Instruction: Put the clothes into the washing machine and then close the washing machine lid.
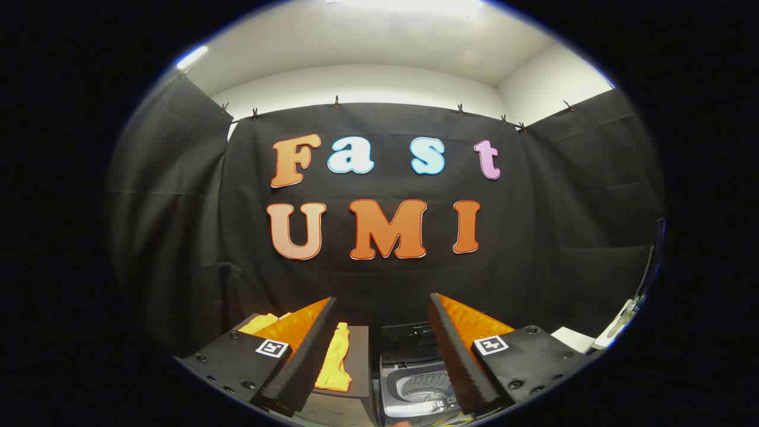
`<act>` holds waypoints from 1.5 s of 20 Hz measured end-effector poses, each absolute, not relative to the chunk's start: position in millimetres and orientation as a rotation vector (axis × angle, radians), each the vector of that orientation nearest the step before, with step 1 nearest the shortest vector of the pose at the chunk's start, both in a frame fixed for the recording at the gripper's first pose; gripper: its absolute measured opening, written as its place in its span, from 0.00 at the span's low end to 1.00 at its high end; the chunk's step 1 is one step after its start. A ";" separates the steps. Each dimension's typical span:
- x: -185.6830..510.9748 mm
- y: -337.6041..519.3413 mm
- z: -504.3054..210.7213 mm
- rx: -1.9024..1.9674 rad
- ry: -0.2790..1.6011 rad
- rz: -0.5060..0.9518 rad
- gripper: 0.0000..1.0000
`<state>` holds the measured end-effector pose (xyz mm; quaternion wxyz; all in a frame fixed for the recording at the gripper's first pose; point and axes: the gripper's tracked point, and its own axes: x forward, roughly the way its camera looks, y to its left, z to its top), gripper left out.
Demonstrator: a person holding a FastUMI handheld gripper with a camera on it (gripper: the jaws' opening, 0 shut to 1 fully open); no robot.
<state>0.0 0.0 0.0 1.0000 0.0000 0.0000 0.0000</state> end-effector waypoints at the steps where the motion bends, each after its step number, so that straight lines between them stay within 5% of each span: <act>1: 1.0 0.9 -1.1 0.001 0.002 0.001 0.98; 20: 13.6 13.2 -4.6 -0.029 0.016 -0.004 0.98; 30: 66.2 128.9 -35.2 -0.029 0.084 0.121 0.98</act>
